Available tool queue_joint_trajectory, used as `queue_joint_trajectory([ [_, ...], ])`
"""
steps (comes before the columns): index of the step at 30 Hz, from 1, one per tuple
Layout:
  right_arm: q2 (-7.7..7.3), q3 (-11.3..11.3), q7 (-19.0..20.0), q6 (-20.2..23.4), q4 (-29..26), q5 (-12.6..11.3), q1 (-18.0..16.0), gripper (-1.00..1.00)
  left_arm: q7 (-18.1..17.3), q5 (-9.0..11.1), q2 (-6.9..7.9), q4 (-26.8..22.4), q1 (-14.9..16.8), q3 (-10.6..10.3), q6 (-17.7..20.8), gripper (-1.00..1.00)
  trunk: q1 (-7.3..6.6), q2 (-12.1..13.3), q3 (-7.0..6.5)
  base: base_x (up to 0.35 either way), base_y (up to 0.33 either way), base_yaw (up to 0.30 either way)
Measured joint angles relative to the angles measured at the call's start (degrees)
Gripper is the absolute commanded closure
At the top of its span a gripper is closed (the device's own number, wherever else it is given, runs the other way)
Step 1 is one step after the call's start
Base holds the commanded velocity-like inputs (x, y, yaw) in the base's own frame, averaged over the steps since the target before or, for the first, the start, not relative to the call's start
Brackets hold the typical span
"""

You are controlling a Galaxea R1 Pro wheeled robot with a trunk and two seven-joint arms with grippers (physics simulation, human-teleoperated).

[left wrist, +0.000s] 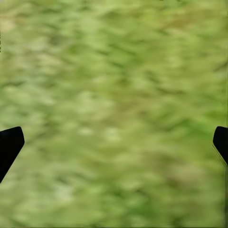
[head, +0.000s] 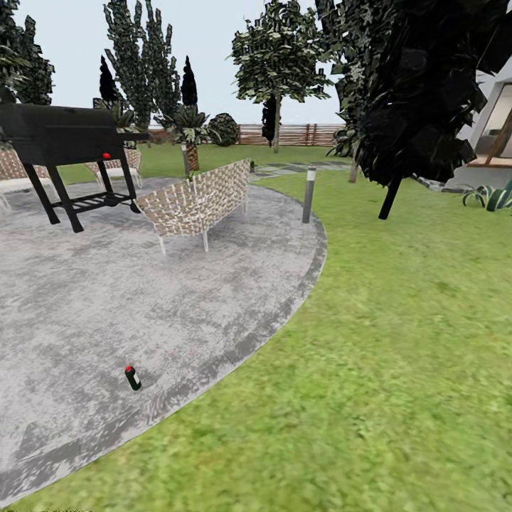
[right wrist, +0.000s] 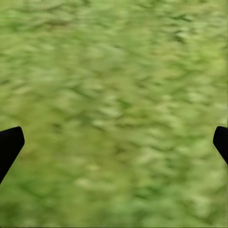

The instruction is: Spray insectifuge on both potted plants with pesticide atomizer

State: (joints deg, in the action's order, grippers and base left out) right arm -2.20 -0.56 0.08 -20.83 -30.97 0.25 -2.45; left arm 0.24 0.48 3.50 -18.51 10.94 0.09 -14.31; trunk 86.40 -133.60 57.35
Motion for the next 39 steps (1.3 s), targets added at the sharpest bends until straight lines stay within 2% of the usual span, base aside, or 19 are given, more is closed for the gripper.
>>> queue_joint_trajectory([
  [10,0.00,0.0,0.0,0.0,0.0,0.0,0.0,-1.00,0.0,0.0,0.01,0.0,0.0,0.0,0.0,-1.00,0.01,0.0,0.00,0.151,-0.160,0.277],
  [39,0.00,0.0,0.0,0.0,0.0,0.1,0.0,-1.00,0.0,0.0,-0.05,0.0,0.0,0.0,0.0,-1.00,0.02,0.0,0.00,0.003,-0.003,0.277],
])
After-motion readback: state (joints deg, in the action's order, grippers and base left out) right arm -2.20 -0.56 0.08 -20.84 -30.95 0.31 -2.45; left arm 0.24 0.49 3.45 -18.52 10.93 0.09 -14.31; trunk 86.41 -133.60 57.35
